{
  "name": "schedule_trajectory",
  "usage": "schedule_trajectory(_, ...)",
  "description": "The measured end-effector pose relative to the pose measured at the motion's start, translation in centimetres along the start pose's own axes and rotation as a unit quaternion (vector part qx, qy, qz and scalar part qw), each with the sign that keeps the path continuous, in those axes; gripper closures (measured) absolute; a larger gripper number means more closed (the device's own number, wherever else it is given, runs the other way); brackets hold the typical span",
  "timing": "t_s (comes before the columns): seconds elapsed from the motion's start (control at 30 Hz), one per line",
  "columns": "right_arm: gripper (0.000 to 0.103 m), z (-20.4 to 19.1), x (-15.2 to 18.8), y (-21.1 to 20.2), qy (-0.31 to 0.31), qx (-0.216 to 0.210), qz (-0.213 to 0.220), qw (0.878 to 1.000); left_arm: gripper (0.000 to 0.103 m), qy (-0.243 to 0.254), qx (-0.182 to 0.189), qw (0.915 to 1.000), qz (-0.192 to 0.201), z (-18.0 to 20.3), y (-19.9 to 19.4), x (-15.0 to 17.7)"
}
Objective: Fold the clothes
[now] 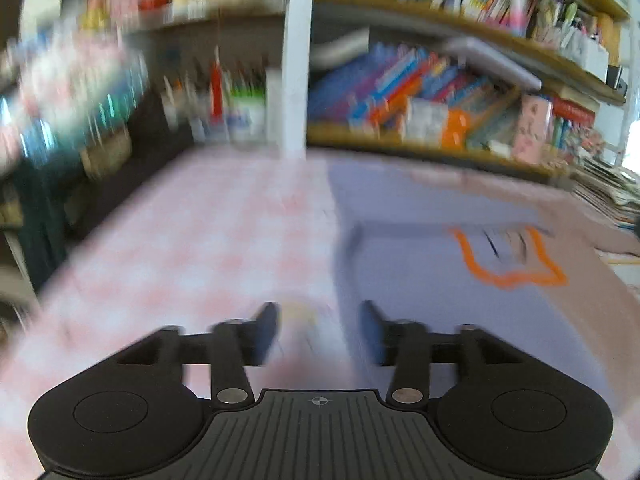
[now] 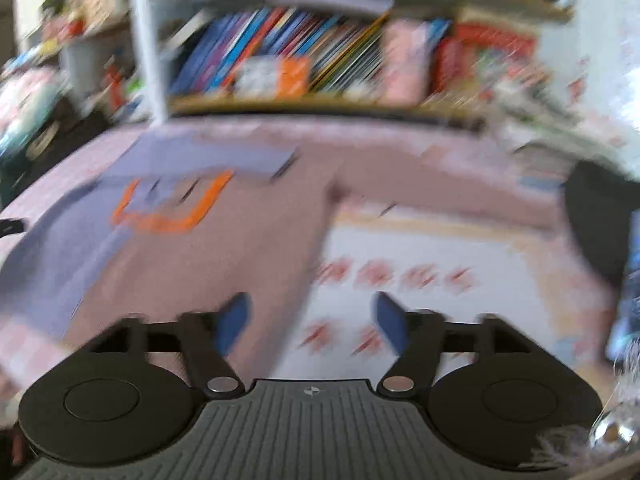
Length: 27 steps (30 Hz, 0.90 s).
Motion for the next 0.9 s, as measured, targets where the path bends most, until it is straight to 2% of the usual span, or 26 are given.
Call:
schedule_trajectory(0.03, 0.009, 0.8, -0.4, -0.2, 0.016, 0.018, 0.018, 1.0, 0.024, 0.017, 0.002, 0.9996, 0.023, 0.4, -0.1, -0.2)
schedule_trajectory(0.1, 0.008, 2.7, -0.9, 0.3, 0.054, 0.038, 0.031, 0.997, 0.022, 0.053, 0.021, 0.9977, 0.036, 1.5, 0.3, -0.1)
schedule_trajectory(0.23, 0.008, 6.4, -1.9, 3.7, 0.098, 0.064, -0.001, 0.993, 0.016, 0.106, 0.054, 0.9923, 0.035, 2.7, 1.3, 0.7)
schedule_trajectory(0.3, 0.007, 8.1, -2.5, 5.7, 0.114, 0.087, -0.018, 0.99, 0.011, 0.109, 0.064, 0.9916, 0.027, 2.8, 1.6, 0.6)
schedule_trajectory(0.4, 0.007, 11.3, -3.3, 8.4, 0.154, 0.112, -0.039, 0.981, 0.009, 0.095, 0.092, 0.9908, 0.029, 2.2, 1.5, 0.6)
schedule_trajectory(0.5, 0.007, 14.7, -4.0, 10.4, 0.21, 0.133, -0.055, 0.967, 0.007, 0.093, 0.098, 0.9902, 0.036, 2.4, 1.1, 0.6)
schedule_trajectory(0.67, 0.009, 18.8, -4.9, 13.4, 0.279, 0.161, -0.083, 0.943, 0.006, 0.118, 0.102, 0.9867, 0.044, 3.4, 0.8, 0.7)
schedule_trajectory(0.83, 0.01, 21.0, -5.6, 15.4, 0.304, 0.184, -0.071, 0.932, 0.006, 0.149, 0.122, 0.9799, 0.051, 4.4, 0.4, 0.9)
schedule_trajectory(0.87, 0.015, 21.3, -5.8, 15.8, 0.306, 0.187, -0.068, 0.931, 0.006, 0.153, 0.125, 0.9791, 0.049, 4.5, 0.4, 0.9)
schedule_trajectory(0.9, 0.024, 21.4, -6.0, 16.1, 0.303, 0.191, -0.067, 0.931, 0.006, 0.157, 0.127, 0.9782, 0.048, 4.7, 0.5, 1.0)
Point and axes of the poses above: each gripper's, at about its wrist camera, not at the fingertips, and y roughly the way its jaws point, z to its right, x to its underside, the point moved 1 cm from there along y, roughly the way its jaws point, and after that the axes turned 3 degrees about z, right-handed, at the moved point
